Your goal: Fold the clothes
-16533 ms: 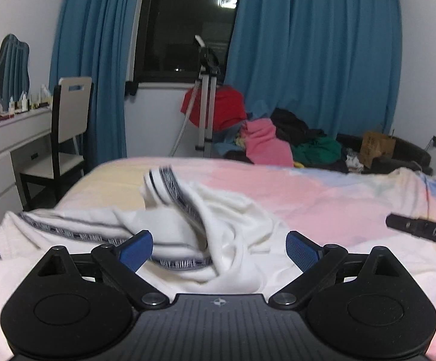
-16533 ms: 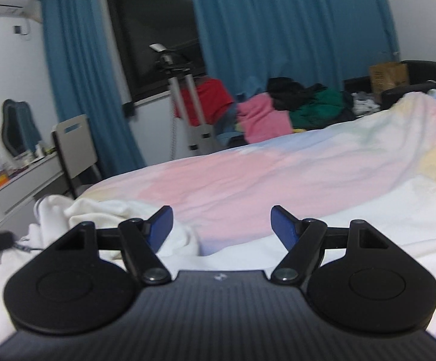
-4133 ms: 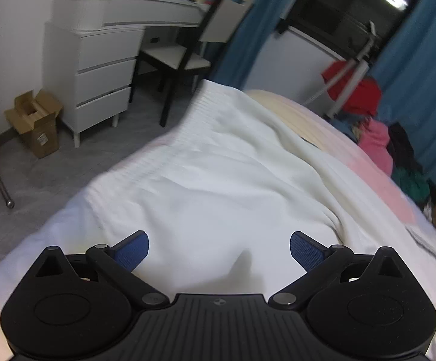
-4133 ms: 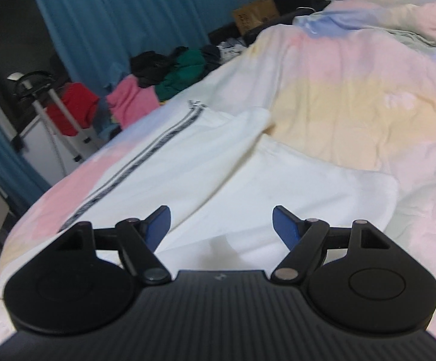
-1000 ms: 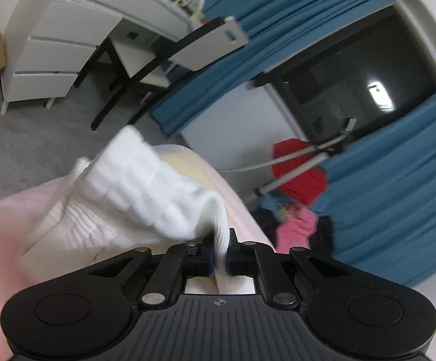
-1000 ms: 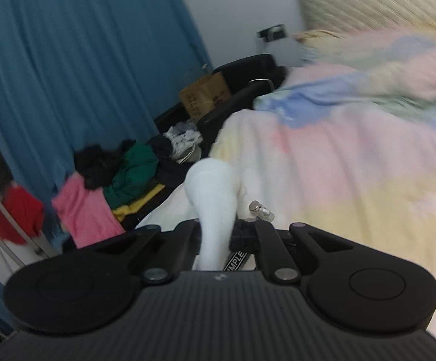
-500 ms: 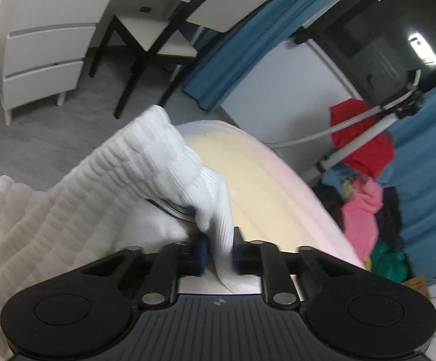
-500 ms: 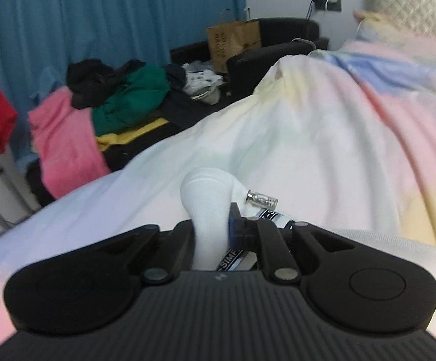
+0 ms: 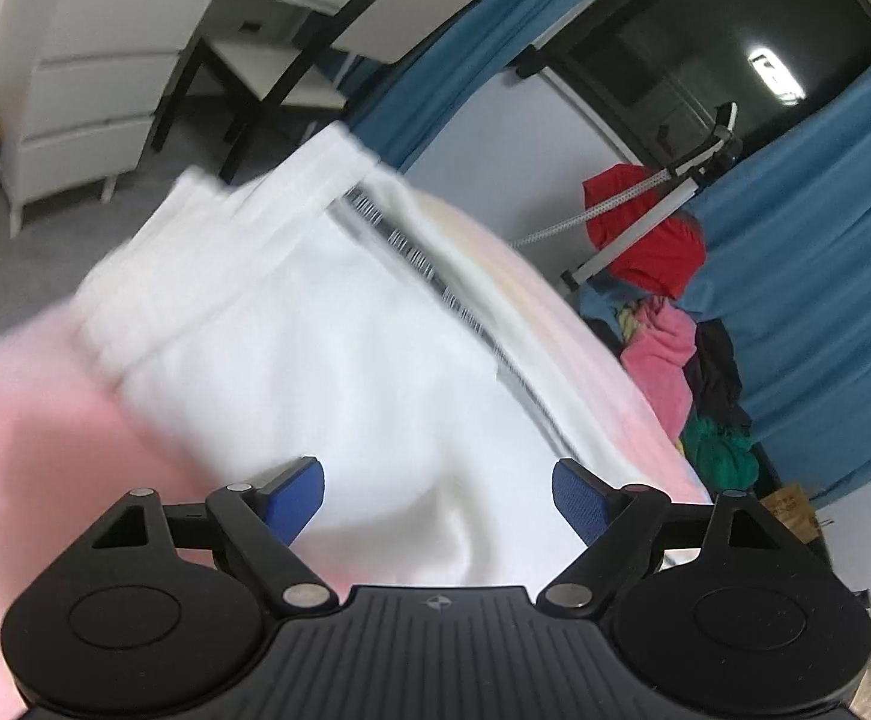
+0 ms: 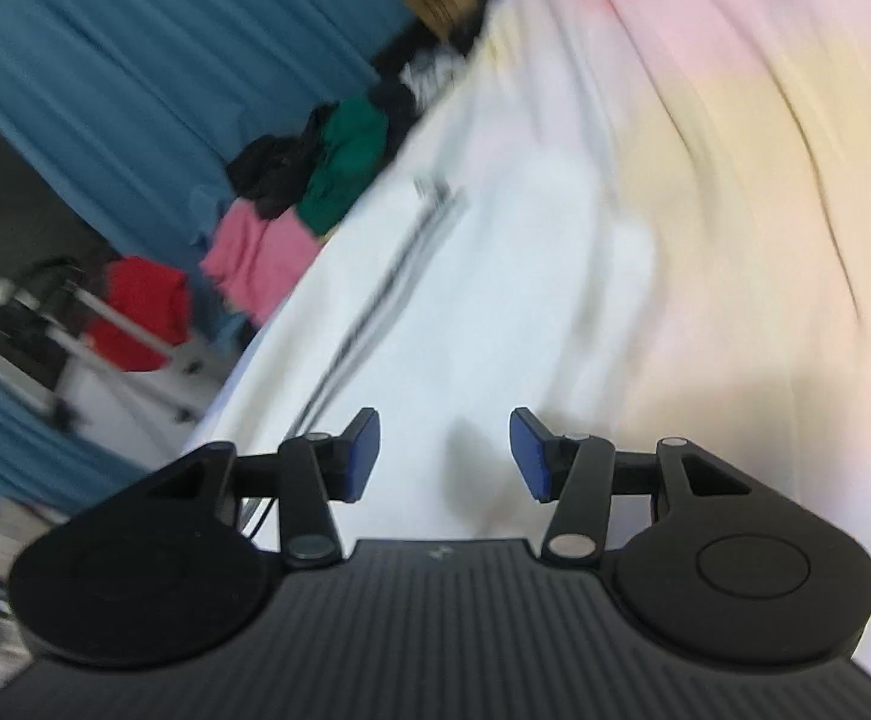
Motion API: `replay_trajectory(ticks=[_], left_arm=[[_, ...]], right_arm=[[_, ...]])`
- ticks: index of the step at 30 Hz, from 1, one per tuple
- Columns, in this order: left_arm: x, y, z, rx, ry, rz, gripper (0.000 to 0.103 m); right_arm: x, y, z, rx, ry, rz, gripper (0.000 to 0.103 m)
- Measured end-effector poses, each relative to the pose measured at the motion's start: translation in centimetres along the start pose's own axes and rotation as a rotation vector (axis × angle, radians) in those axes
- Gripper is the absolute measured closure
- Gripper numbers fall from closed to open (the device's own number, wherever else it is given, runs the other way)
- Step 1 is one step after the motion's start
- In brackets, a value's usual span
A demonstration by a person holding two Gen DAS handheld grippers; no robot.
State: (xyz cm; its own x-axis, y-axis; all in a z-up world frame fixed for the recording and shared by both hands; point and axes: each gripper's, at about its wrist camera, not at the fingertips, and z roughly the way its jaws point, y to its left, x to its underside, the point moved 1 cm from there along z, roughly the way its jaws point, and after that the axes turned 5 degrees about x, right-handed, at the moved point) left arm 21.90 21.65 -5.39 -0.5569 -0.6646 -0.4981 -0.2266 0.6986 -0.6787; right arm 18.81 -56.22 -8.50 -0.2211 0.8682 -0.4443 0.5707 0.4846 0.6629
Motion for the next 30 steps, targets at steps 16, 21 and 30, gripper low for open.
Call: replay_trajectory(ticks=[16,21,30], left_arm=[[1.8,4.8,0.1,0.067,0.002,-0.120,0.016],[1.8,6.5,2.1,0.169,-0.067,-0.296,0.015],[0.7,7.6,4.6,0.172,-0.150,-0.397,0.032]], right_arm=[[4.0,-1.8,1.4,-0.164,0.120,0.063,0.052],[4.8,-1.0,4.1,-0.214,0.168,0.105,0.052],[4.9,0.2,7.4,-0.222,0.152,0.184,0.039]])
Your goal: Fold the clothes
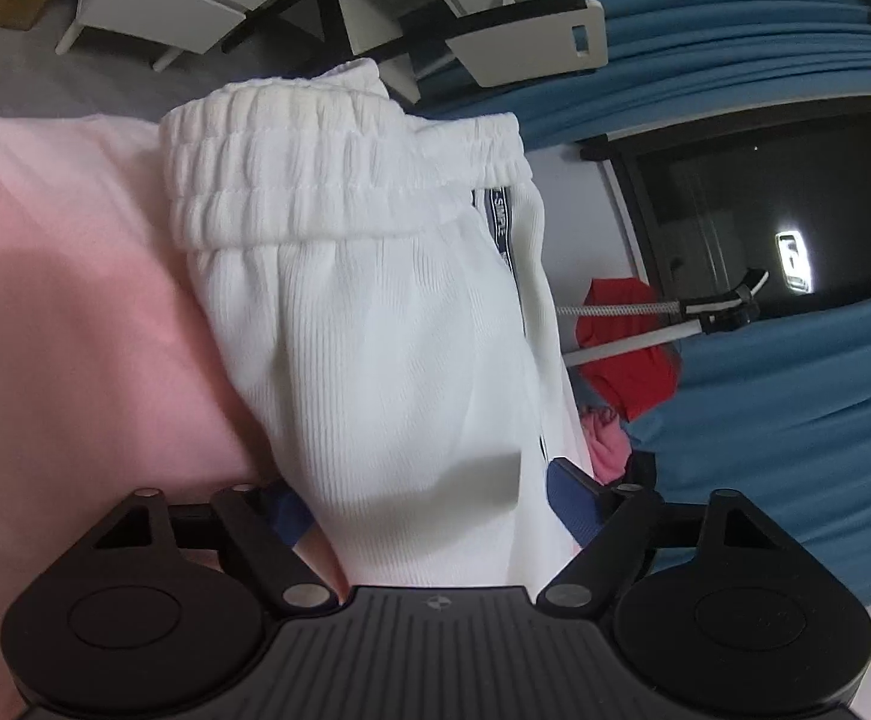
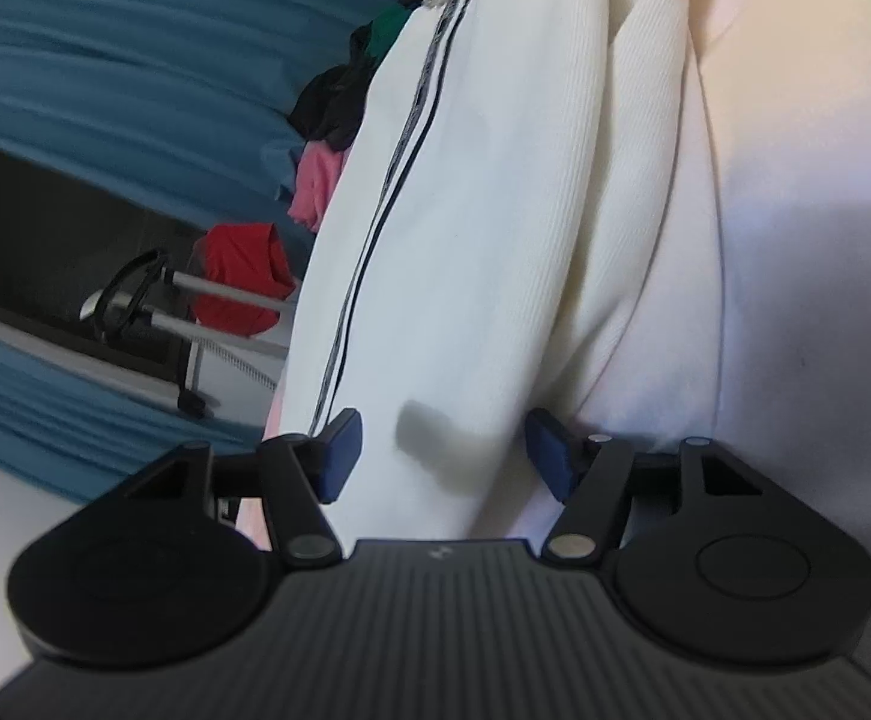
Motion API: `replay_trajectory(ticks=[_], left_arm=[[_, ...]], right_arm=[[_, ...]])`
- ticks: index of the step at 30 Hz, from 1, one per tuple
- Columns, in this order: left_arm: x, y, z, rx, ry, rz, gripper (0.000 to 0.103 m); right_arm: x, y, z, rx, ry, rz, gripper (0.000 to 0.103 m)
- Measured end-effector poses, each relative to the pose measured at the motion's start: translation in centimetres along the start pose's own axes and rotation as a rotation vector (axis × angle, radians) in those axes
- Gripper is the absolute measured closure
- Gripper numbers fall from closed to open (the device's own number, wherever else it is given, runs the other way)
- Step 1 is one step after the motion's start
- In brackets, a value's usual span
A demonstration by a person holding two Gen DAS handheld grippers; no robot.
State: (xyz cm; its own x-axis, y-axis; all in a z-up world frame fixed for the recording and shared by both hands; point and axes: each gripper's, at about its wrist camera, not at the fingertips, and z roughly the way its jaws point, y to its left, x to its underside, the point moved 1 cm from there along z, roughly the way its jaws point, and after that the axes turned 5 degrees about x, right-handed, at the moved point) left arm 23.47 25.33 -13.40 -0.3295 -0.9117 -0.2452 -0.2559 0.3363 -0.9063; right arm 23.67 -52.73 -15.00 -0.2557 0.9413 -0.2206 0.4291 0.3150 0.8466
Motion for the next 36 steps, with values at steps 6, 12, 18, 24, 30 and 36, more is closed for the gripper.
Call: replay_trajectory(ticks=[6,12,18,24,30,36], left_arm=[[-1.8,1.7,0.8,-0.008,-0.023,-0.066,0.074],[-2.0,0.3,0.8,-0.005,-0.083,-0.025,0.089],[-2.0,0.2,0.7,-0.010,-0.095,-0.021,0.089],[-2.0,0.4,-0.1,-0.023,-0.091,-0.011,0.089],[-1.9,0.4,0.0,-0.042,-0.096,0.021,0.089],[-2.0,0.1,0.1,-0.044,-0.103,0.036,0.090]], right_arm=[[-1.5,0.5,1.7,0.002,-0.004,0.036,0.039],[-1.0,0.5,1.0,0.035,-0.064,0.052,0.043],[-1.8,-0.8,-1.8,0.116,-0.162,0.063,0.042],[-3.8,-2.4,-2.3,0.109,-0.188,0.101,0.043],[-5.2,-2.2,-2.2,0.147,-0.223,0.053,0.043],[-8.9,-2.5,-0.5,0.081,-0.252,-0.049,0.045]])
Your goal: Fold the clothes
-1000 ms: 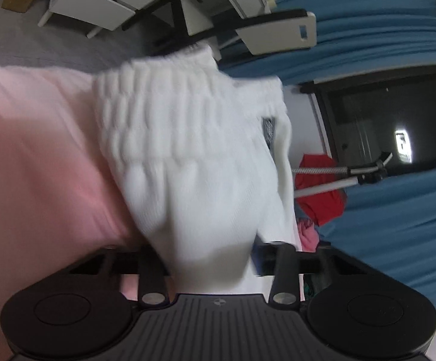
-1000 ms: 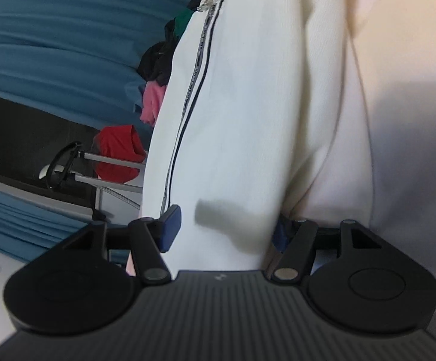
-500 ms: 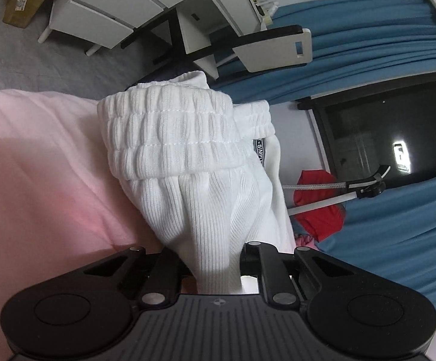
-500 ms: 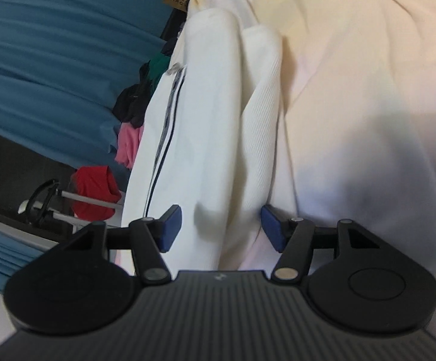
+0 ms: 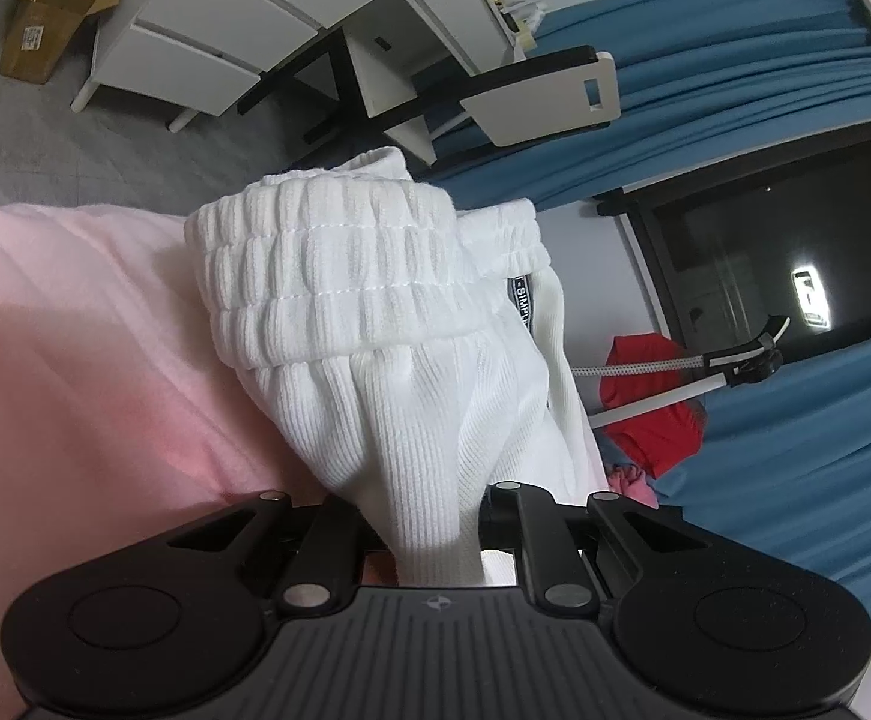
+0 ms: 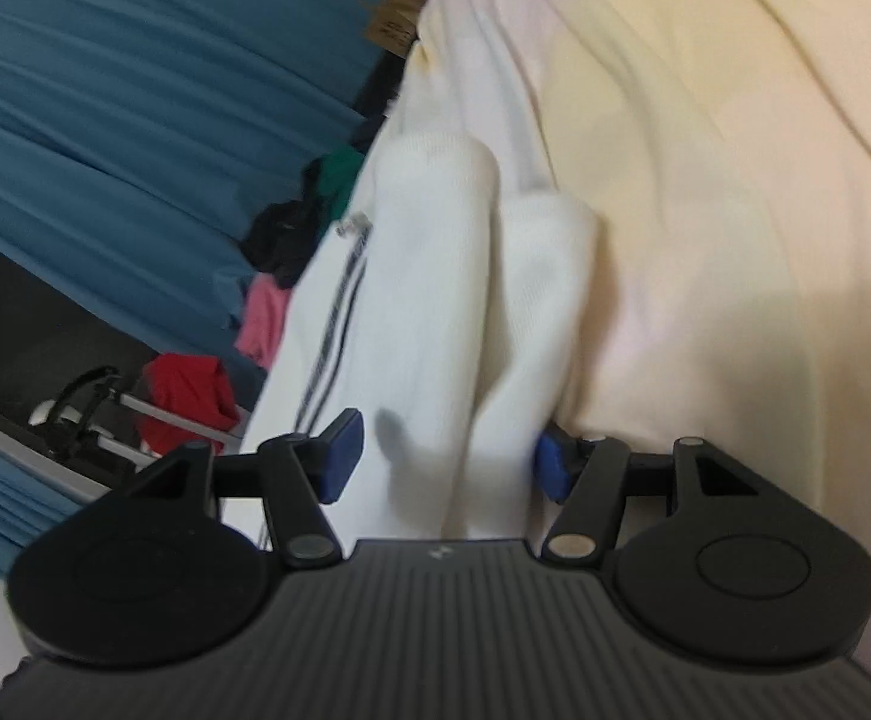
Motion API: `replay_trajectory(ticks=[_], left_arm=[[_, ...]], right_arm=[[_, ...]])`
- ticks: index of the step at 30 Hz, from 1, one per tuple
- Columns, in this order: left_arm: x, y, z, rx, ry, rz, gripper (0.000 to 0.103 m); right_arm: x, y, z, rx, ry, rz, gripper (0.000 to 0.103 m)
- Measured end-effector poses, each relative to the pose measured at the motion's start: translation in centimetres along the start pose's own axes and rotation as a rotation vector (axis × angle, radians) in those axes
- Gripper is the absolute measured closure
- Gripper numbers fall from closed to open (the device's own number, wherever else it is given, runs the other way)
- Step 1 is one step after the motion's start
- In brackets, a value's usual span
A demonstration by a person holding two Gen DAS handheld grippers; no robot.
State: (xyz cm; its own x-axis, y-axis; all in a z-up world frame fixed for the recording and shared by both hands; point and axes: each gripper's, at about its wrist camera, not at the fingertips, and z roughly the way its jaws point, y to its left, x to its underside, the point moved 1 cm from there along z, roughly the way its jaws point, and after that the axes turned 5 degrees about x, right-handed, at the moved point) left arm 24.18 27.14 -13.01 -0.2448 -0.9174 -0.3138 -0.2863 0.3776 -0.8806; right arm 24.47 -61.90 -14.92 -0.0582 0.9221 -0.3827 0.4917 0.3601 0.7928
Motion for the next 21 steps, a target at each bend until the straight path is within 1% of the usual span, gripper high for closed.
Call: replay_trajectory(ticks=[2,3,4,6,8,11,13,15,21], left_arm=[[-0.2,-0.3,-0.1,0.000,0.001,0.006,0.092],[-0.4,-0.6,-0.1,0.001,0.001,0.014,0.092],[-0.6,-0.9,-0.3,0.010,-0.003,0.024,0.093],[-1.0,-1.6,-0.7,0.030,-0.014,0.043,0.093],[-1.0,-1.6,-1.5,0.048,-0.024,0.022,0.094],[-0.8,-1.6,-2.7,0.075,-0.039,-0.017,0.095],[-0.8,-1.6,-3.7,0.092,-0.047,-0.043,0.095],[-1.0,-1.9,-5.3,0.121,-0.051,-0.053,0.095],[-2.0,-3.9,-11.0,0.186,-0.049,-0.013,0.096]], right_arm=[[-0.3,0.5,0.3,0.036,-0.018,-0.048,0.067],[-0.4,0.8,0.3,0.066,-0.033,-0.078,0.085],[-0.3,1.0,0.0,0.084,-0.053,-0.097,0.088],[-0.3,1.5,-1.3,0.082,-0.086,-0.109,0.091],[-0.3,1.8,-2.8,0.070,-0.112,-0.113,0.091],[-0.7,1.8,-5.4,0.035,-0.109,-0.095,0.091],[-0.9,1.1,-7.2,0.036,-0.094,-0.084,0.092],[-1.0,0.3,-8.9,0.044,-0.082,-0.066,0.092],[-1.3,-1.6,-14.6,0.057,-0.102,0.050,0.092]])
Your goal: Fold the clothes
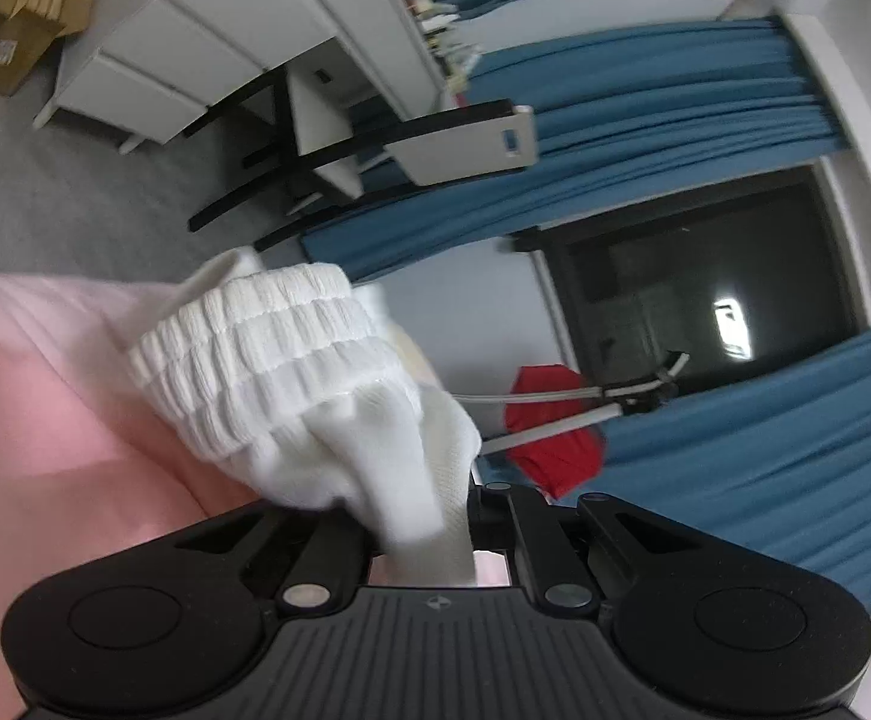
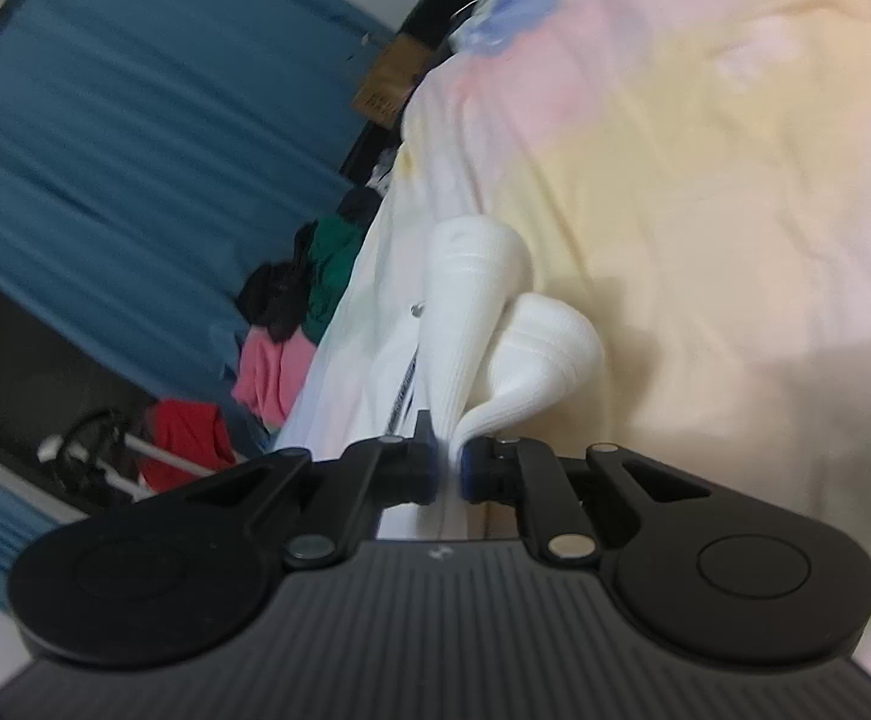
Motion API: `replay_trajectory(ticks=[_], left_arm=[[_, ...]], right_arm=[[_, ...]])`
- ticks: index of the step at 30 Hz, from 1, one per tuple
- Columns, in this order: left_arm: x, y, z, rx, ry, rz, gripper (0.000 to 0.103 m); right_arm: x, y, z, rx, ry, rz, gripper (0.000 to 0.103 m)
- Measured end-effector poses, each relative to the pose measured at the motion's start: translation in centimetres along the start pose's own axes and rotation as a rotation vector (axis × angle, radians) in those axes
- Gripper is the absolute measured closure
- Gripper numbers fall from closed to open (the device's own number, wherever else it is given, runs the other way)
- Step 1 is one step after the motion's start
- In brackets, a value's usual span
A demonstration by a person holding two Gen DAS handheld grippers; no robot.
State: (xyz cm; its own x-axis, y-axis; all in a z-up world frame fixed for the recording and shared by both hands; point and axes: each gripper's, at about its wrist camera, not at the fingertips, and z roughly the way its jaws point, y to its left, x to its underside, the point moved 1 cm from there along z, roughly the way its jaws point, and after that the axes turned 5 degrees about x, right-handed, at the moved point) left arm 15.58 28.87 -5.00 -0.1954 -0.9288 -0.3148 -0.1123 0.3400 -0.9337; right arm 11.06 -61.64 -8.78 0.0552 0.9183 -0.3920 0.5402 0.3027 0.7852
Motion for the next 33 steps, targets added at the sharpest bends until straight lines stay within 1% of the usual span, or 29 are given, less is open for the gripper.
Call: replay_trajectory(ticks=[3,4,5,7,8,10,12,15,18,20,21,22,24,26,29,30,33], left_arm=[[-1.4,0.0,-2.7,0.007,0.011,-0.034,0.096],[-1.8,0.1,-3.5,-0.003,0.012,-0.028,0.096],[-2.0,0.1,-4.2,-0.027,0.015,0.017,0.095],[-1.9,0.4,-4.7,-0.099,0.047,0.112,0.095],[-1.7,0.7,-4.8,-0.143,0.069,0.145,0.095],[-1.2,1.6,-4.9,-0.233,0.115,0.164,0.094],[-0.8,2.2,-5.2,-0.293,0.147,0.175,0.093],[-0.6,2.3,-6.1,-0.326,0.165,0.206,0.087],[-0.3,1.8,-7.0,-0.357,0.173,0.236,0.079],[0.1,1.2,-7.5,-0.386,0.183,0.271,0.065],[0.3,0.8,-7.8,-0.400,0.184,0.296,0.062],[0.7,0.2,-8.0,-0.412,0.179,0.328,0.057],[1.5,-1.1,-8.6,-0.436,0.165,0.395,0.050],[2.7,-2.6,-9.5,-0.458,0.143,0.471,0.040],[4.7,-4.8,-10.4,-0.502,0.102,0.591,0.037],[5.5,-5.5,-10.6,-0.506,0.094,0.635,0.036],[8.3,-7.4,-11.1,-0.463,0.096,0.757,0.032]], right_arm=[[-0.1,-1.2,-3.1,-0.001,-0.008,0.021,0.093],[0.0,-1.6,-3.9,0.003,-0.008,0.032,0.093],[0.1,-2.0,-4.6,0.010,-0.006,0.047,0.093],[0.3,-2.8,-5.7,0.035,0.004,0.068,0.093],[0.5,-3.1,-5.7,0.065,0.020,0.063,0.093],[0.8,-4.0,-5.2,0.127,0.060,0.069,0.093],[0.9,-5.2,-4.4,0.148,0.099,0.132,0.092],[1.2,-6.3,-3.8,0.167,0.139,0.186,0.091],[1.1,-6.7,-3.4,0.153,0.168,0.196,0.089],[1.1,-6.9,-3.2,0.140,0.189,0.212,0.085],[1.2,-7.0,-3.1,0.130,0.199,0.218,0.076],[1.2,-7.0,-2.9,0.120,0.208,0.220,0.064],[1.3,-7.1,-2.5,0.099,0.223,0.222,0.054],[1.2,-6.9,-2.1,0.088,0.223,0.203,0.053],[1.1,-6.6,-1.1,0.085,0.224,0.156,0.053],[1.0,-6.6,-0.9,0.079,0.225,0.140,0.053],[0.8,-6.5,-0.4,0.068,0.222,0.110,0.053]])
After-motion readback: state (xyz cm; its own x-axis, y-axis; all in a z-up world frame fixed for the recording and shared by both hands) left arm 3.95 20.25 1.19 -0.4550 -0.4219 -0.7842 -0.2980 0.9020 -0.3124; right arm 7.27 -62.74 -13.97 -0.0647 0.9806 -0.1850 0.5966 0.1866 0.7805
